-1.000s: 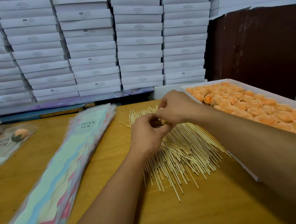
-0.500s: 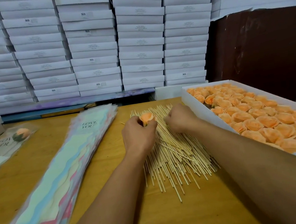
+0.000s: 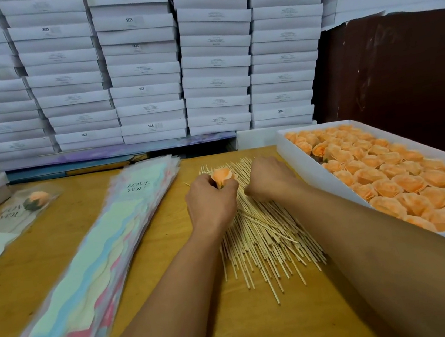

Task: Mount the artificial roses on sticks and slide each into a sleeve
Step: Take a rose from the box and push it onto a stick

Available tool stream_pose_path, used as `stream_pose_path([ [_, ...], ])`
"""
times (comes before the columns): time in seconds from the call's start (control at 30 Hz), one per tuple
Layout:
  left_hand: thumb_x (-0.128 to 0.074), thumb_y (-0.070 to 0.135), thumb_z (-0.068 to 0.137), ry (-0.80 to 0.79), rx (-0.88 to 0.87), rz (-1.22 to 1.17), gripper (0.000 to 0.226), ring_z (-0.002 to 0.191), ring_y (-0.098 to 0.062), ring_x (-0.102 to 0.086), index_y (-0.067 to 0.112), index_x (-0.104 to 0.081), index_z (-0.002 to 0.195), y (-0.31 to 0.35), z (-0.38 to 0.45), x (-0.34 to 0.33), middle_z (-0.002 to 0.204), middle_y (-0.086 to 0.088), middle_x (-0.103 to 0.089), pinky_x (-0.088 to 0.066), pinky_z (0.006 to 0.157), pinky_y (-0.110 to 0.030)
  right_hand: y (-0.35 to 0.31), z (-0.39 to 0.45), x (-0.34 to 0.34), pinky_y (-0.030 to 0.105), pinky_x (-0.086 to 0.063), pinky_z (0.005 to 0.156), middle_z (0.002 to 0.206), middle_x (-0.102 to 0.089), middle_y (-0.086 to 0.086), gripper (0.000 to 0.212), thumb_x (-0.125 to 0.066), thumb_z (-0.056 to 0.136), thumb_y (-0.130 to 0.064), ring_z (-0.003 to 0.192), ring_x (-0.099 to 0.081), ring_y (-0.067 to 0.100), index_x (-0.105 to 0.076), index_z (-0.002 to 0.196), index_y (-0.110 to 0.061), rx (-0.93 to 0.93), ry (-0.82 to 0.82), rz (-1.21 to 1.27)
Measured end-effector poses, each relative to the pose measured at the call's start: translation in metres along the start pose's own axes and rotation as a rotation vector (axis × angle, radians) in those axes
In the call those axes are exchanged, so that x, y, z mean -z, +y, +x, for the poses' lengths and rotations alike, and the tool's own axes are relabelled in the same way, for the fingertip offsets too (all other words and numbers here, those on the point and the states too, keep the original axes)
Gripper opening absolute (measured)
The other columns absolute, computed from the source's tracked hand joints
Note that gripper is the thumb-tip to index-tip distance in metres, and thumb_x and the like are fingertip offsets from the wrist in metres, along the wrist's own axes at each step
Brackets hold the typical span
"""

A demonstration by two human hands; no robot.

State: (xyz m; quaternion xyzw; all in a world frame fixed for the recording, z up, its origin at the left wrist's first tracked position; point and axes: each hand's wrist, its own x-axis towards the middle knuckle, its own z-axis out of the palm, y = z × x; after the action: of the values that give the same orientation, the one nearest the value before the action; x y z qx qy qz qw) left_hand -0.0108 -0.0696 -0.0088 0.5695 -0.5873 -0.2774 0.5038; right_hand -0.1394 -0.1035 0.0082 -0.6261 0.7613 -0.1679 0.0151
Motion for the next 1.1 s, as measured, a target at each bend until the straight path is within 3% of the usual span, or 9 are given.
stream_pose_path([
  [0.17,-0.068,0.032,0.089,-0.004,0.017,-0.018,0.019,0.079,-0.027,-0.068,0.013,-0.066,0.092,0.003,-0.001,0.002,0.083,-0.006,-0.068,-0.058,0.068,-0.048,0.004,-0.004,0.009,0.026,-0.036,0.047,0.072,-0.058,0.002,0.033,-0.077,0.081,-0.036,0.059,-0.054,0.014,-0.052,0.073,-0.015,-0.075,0.036,0.246],
  [0.3,-0.068,0.032,0.09,-0.002,0.018,-0.019,0.016,0.076,-0.024,-0.068,0.015,-0.065,0.09,0.003,0.0,0.002,0.08,-0.003,-0.067,-0.057,0.066,-0.043,0.013,-0.024,0.017,0.019,-0.037,0.037,0.061,-0.069,0.006,0.016,-0.069,0.083,-0.018,0.036,-0.053,0.008,-0.065,0.079,-0.003,-0.122,-0.076,0.627],
  [0.4,-0.068,0.033,0.09,-0.001,0.022,-0.017,0.017,0.076,-0.023,-0.067,0.016,-0.065,0.09,0.003,0.0,0.001,0.081,-0.003,-0.067,-0.058,0.068,-0.045,0.02,-0.043,0.023,0.022,-0.036,0.038,0.059,-0.066,0.008,0.004,-0.065,0.084,-0.007,0.041,-0.048,0.012,-0.065,0.08,-0.005,-0.121,-0.182,0.831],
  [0.5,-0.067,0.033,0.09,0.001,0.028,-0.028,0.014,0.077,-0.021,-0.068,0.021,-0.062,0.085,0.002,0.001,0.0,0.081,-0.002,-0.068,-0.059,0.071,-0.044,0.024,-0.056,0.03,0.019,-0.035,0.034,0.058,-0.065,0.007,0.012,-0.058,0.084,0.0,0.039,-0.046,0.008,-0.066,0.092,-0.003,-0.153,-0.318,0.983],
  [0.57,-0.067,0.032,0.09,-0.002,0.034,-0.045,0.014,0.077,-0.021,-0.069,0.021,-0.062,0.084,0.001,0.002,0.0,0.081,-0.002,-0.069,-0.058,0.071,-0.042,0.025,-0.061,0.031,0.018,-0.034,0.033,0.057,-0.064,0.007,0.023,-0.055,0.085,0.0,0.038,-0.045,0.007,-0.067,0.105,0.004,-0.162,-0.402,0.972],
  [0.7,-0.067,0.03,0.09,-0.013,0.044,-0.071,0.014,0.078,-0.023,-0.07,0.017,-0.065,0.085,0.001,0.002,0.001,0.081,-0.004,-0.07,-0.057,0.069,-0.041,0.022,-0.065,0.031,0.019,-0.03,0.033,0.055,-0.062,0.006,0.024,-0.053,0.091,-0.007,0.037,-0.042,0.008,-0.064,0.111,-0.003,-0.152,-0.454,0.914],
  [0.87,-0.068,0.03,0.089,-0.032,0.084,-0.089,0.016,0.081,-0.026,-0.071,0.015,-0.066,0.086,-0.001,0.004,0.002,0.084,-0.006,-0.07,-0.058,0.075,-0.048,0.018,-0.068,0.029,0.021,-0.034,0.033,0.059,-0.064,0.012,0.02,-0.046,0.103,-0.017,0.037,-0.047,0.011,-0.06,0.099,-0.005,-0.148,-0.449,0.919],
  [1.0,-0.068,0.031,0.089,-0.037,0.096,-0.11,0.016,0.082,-0.027,-0.071,0.016,-0.066,0.086,-0.001,0.004,0.002,0.085,-0.007,-0.071,-0.059,0.076,-0.051,0.016,-0.069,0.029,0.022,-0.038,0.033,0.064,-0.063,0.014,0.023,-0.047,0.1,-0.009,0.039,-0.05,0.013,-0.065,0.092,0.003,-0.137,-0.46,0.957],
  [1.1,-0.067,0.03,0.089,-0.038,0.105,-0.125,0.015,0.081,-0.028,-0.071,0.016,-0.067,0.085,-0.001,0.003,0.003,0.084,-0.008,-0.072,-0.059,0.077,-0.053,0.017,-0.07,0.03,0.02,-0.038,0.033,0.06,-0.063,0.011,0.017,-0.055,0.095,-0.004,0.038,-0.048,0.011,-0.068,0.099,0.006,-0.095,-0.482,0.935],
])
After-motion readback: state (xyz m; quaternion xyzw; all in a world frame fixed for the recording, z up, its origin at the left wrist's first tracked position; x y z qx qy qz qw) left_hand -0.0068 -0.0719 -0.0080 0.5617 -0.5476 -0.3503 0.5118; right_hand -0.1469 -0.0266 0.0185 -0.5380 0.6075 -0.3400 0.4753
